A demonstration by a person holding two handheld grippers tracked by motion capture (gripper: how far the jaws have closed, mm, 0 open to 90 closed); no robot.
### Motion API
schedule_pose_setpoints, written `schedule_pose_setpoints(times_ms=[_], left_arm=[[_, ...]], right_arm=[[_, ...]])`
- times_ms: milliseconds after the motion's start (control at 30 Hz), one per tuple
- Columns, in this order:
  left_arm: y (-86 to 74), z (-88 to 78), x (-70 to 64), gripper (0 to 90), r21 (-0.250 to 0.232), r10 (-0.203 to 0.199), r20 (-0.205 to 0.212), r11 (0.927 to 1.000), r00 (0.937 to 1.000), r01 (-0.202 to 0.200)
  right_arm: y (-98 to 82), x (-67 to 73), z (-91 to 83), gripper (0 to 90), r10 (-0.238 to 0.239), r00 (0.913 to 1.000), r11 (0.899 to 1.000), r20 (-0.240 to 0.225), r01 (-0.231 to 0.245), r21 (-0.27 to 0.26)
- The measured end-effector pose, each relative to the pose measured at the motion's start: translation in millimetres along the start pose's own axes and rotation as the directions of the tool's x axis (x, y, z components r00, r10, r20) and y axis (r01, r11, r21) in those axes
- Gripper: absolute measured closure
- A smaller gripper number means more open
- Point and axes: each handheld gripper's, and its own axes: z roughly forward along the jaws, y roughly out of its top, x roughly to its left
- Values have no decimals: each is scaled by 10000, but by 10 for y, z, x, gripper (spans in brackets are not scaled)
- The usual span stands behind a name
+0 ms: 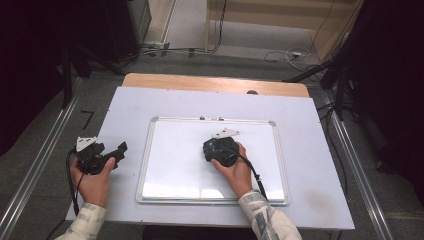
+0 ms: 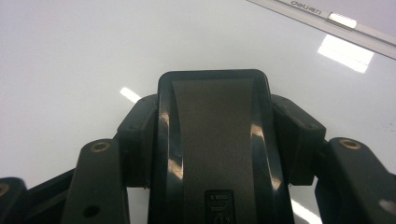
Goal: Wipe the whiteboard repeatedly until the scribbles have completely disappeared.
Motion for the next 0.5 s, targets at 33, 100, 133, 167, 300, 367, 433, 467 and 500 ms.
schedule_pose_setpoints(times_ms=[33,100,133,167,300,367,433,467,500], left_arm=[[0,0,0,172,-1,0,2,10000,10000,0],[0,0,-1,172,-1,2,1,10000,10000,-2],[-1,0,-1,172,2,3,-2,10000,10000,-3],[-1,0,0,172,3,3,4,10000,10000,-3],[-1,-2,3,172,-2,-5,1,10000,10000,5],[-2,-2,4,172,6,-8,1,10000,10000,8],[-2,-2,4,172,15,-8,2,10000,10000,8],[-2,-3,6,172,21,4,2,10000,10000,-4],[-2,-3,6,172,21,4,2,10000,10000,-4]], right_arm=[[-1,-16,1,385,8,10000,10000,-5,-8,-27],[-2,-49,-1,385,61,10000,10000,59,-61,-12],[-1,-68,-1,386,87,9999,10000,63,-86,-23],[-2,-90,-3,385,89,9999,10000,137,-89,-11],[-3,-148,-5,385,205,9996,9998,199,-205,-17],[-6,-200,-9,386,285,9992,9996,269,-285,-25],[-8,-222,-10,385,313,9990,9995,306,-312,-32],[-9,-232,-12,386,338,9989,9994,317,-337,-24],[-9,-232,-12,386,338,9989,9994,317,-337,-24]])
